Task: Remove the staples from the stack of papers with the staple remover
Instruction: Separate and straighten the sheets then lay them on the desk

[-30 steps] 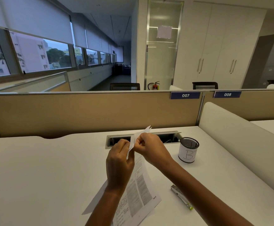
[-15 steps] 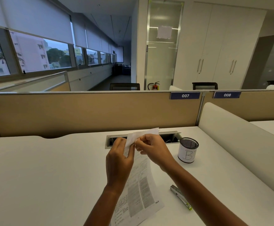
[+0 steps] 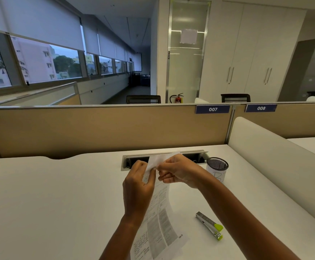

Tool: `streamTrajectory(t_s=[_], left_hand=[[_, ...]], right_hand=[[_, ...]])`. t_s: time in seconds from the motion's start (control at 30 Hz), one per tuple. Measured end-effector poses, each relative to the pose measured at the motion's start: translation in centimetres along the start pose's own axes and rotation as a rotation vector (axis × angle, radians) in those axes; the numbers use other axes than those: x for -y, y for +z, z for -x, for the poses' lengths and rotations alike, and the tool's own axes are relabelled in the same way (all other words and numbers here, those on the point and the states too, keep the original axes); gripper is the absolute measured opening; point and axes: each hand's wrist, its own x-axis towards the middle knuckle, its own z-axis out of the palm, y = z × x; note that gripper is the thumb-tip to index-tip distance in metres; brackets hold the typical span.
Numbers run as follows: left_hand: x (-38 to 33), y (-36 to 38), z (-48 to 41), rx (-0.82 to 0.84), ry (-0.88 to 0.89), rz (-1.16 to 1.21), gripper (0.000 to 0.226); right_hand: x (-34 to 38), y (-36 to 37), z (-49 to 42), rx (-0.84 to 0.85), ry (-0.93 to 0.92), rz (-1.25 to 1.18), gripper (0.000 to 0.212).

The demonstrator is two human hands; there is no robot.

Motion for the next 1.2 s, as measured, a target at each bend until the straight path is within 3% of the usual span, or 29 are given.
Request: streamTrajectory(t_s=[0.1, 0.23, 0.37, 0.5, 0.63, 0.73, 0.9, 1.2], left_hand=[[0.1, 0.0, -0.3, -0.033, -0.002, 0.004, 0.014], [0.6, 0.2, -0.5, -0.051, -0.033, 0.023, 0.009], [2.0, 0.2, -0.4, -0.122, -0.212, 0.110, 0.007], [4.3, 0.4, -0.6, -0.169, -0.444, 0.203, 0.010], [6.8, 0.8, -0.9, -0.160, -0.534, 0.204, 0.015], [8.3, 1.3, -1.3, -0.157, -0.562, 0.198, 0.017], [9.7, 2.3, -1.8, -0.155, -0.560, 0.198, 0.014], [11.3, 3.5, -2.3, -0.133, -0.507, 0.172, 0.020]], right_hand=[[-0.4, 0.1, 0.1, 0.065, -0.002, 0.022, 0.021], [-2.0, -0.1, -0.4, -0.055, -0.072, 0.057, 0.022], [-4.8, -1.8, -0.9, -0.142, -0.047, 0.099, 0.022], [-9.1, -4.9, -2.9, -0.377, 0.022, 0.157, 0.016], [-12.4, -9.1, -5.1, -0.626, 0.094, 0.114, 0.020], [-14.0, -12.5, -6.7, -0.791, 0.161, 0.090, 0.030], [-15.4, -16.5, -9.1, -0.976, 0.281, 0.147, 0.020], [-16.6, -19.9, -12.4, -1.084, 0.397, 0.156, 0.022]])
